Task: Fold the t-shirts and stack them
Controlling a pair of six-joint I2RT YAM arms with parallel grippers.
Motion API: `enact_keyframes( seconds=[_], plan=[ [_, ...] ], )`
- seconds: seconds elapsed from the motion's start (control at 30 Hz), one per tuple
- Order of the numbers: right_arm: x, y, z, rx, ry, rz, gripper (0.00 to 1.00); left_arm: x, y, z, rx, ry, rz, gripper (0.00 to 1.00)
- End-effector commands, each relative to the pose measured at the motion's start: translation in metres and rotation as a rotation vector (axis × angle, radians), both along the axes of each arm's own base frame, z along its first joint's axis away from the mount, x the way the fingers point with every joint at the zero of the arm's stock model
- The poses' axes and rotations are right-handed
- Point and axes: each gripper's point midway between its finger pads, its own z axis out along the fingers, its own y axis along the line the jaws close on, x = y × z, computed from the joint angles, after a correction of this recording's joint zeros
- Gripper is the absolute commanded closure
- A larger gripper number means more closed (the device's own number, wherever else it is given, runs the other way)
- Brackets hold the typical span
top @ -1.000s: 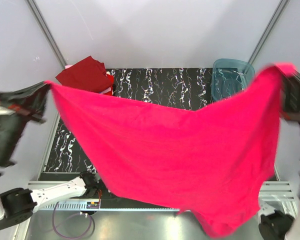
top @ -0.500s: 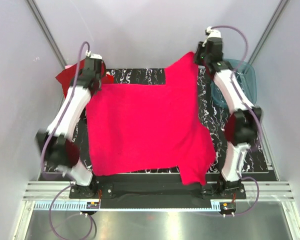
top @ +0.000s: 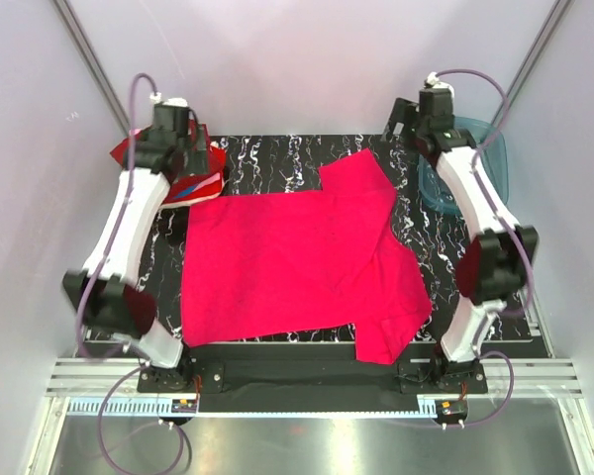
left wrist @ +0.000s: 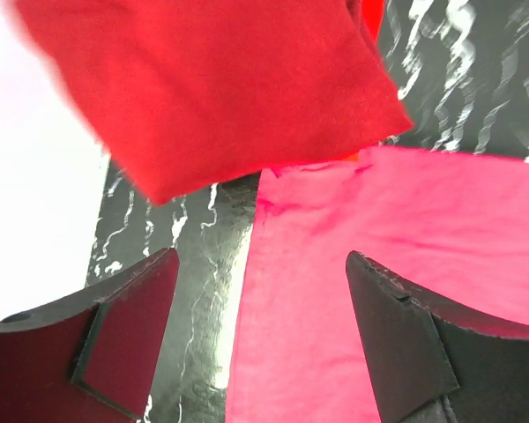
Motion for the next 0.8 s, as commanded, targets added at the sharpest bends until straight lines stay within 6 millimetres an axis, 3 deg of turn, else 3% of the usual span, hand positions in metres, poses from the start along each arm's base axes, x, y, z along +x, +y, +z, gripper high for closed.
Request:
enact_keyframes(
  seconds=[0.0,0.03,0.07,0.13,0.17,0.2,0.23,0.27,0.3,0.33,0.37,0.43,0.47,0.6,0.77],
  plan=[
    [-0.042,0.014,0.040,0.116,-0.079,0.041,0.00,-0.035,-0.001,0.011,-0.061,-0.036,0.008,0.18],
    [-0.055,0.013,0.028,0.127,-0.038,0.029,0.00,-0.047,-0.005,0.016,-0.090,-0.055,-0.008,0.18],
    [-0.066,0.012,0.017,0.144,-0.009,0.018,0.00,-0.058,-0.008,-0.008,-0.112,-0.017,-0.009,0.18],
    [-0.108,0.007,-0.020,0.169,0.103,-0.029,0.00,-0.079,-0.018,-0.011,-0.172,-0.029,-0.043,0.18],
    [-0.122,0.004,-0.032,0.190,0.139,-0.065,0.00,-0.092,-0.021,-0.033,-0.189,0.011,-0.045,0.18],
    [-0.150,-0.001,-0.051,0.191,0.188,-0.089,0.00,-0.102,-0.024,-0.039,-0.200,0.019,-0.055,0.18],
    [-0.171,-0.003,-0.063,0.191,0.238,-0.114,0.00,-0.115,-0.030,-0.034,-0.214,-0.008,-0.076,0.18],
    [-0.187,-0.004,-0.070,0.208,0.264,-0.137,0.00,-0.129,-0.031,-0.050,-0.223,0.032,-0.073,0.18],
    [-0.214,-0.004,-0.083,0.210,0.292,-0.138,0.00,-0.141,-0.037,-0.045,-0.242,0.012,-0.101,0.18],
    [-0.235,0.010,-0.090,0.202,0.321,-0.101,0.00,-0.149,-0.039,-0.047,-0.251,0.014,-0.106,0.18],
    [-0.248,0.012,-0.094,0.196,0.321,-0.129,0.00,-0.159,-0.039,-0.054,-0.259,0.034,-0.107,0.18],
    [-0.287,0.025,-0.109,0.167,0.361,-0.105,0.00,-0.173,-0.041,-0.048,-0.285,0.007,-0.129,0.18],
    [-0.304,0.046,-0.111,0.172,0.377,-0.057,0.02,-0.180,-0.040,-0.050,-0.287,0.012,-0.129,0.18],
    [-0.357,0.064,-0.142,0.113,0.497,-0.002,0.11,-0.195,-0.038,-0.043,-0.300,-0.032,-0.151,0.18],
    [-0.401,0.049,-0.172,0.021,0.607,-0.049,0.26,-0.201,-0.039,-0.046,-0.299,-0.042,-0.177,0.19]
  ],
)
